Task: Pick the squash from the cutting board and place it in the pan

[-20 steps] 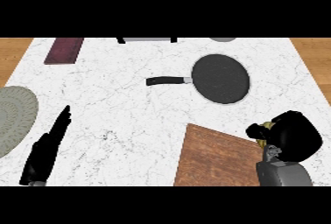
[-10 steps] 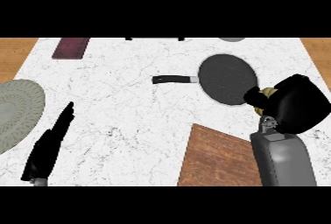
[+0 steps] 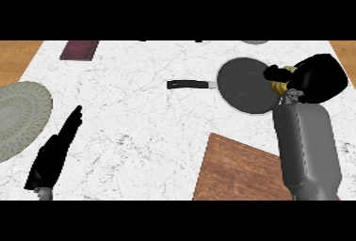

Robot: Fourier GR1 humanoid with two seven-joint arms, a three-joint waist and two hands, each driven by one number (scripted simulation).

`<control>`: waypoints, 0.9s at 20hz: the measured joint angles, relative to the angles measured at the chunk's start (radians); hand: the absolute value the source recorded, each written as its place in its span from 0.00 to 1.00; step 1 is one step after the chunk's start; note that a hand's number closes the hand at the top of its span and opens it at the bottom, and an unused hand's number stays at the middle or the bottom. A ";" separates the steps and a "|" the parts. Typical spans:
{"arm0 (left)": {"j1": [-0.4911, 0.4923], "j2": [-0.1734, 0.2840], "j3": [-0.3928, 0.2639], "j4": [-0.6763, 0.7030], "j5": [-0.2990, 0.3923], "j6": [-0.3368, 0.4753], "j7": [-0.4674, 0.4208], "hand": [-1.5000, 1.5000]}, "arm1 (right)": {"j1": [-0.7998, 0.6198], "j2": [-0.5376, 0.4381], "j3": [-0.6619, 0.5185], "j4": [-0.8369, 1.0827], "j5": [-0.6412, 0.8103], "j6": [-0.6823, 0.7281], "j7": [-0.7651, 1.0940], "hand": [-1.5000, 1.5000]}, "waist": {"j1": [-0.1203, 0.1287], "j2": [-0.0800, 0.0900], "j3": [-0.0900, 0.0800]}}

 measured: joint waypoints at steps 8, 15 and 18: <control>-0.004 -0.022 -0.019 0.000 -0.019 -0.002 -0.011 0.50 | -0.152 -0.096 -0.197 0.434 -0.131 -0.194 -0.095 1.00 | 0.021 0.010 0.001; -0.024 -0.023 -0.014 0.014 -0.018 -0.014 -0.011 0.50 | -0.211 -0.098 -0.359 0.625 -0.328 -0.338 -0.197 0.00 | 0.036 0.020 0.004; -0.030 -0.030 -0.020 0.014 -0.021 -0.016 -0.011 0.50 | -0.231 -0.092 -0.431 0.658 -0.424 -0.420 -0.254 0.00 | 0.044 0.024 0.005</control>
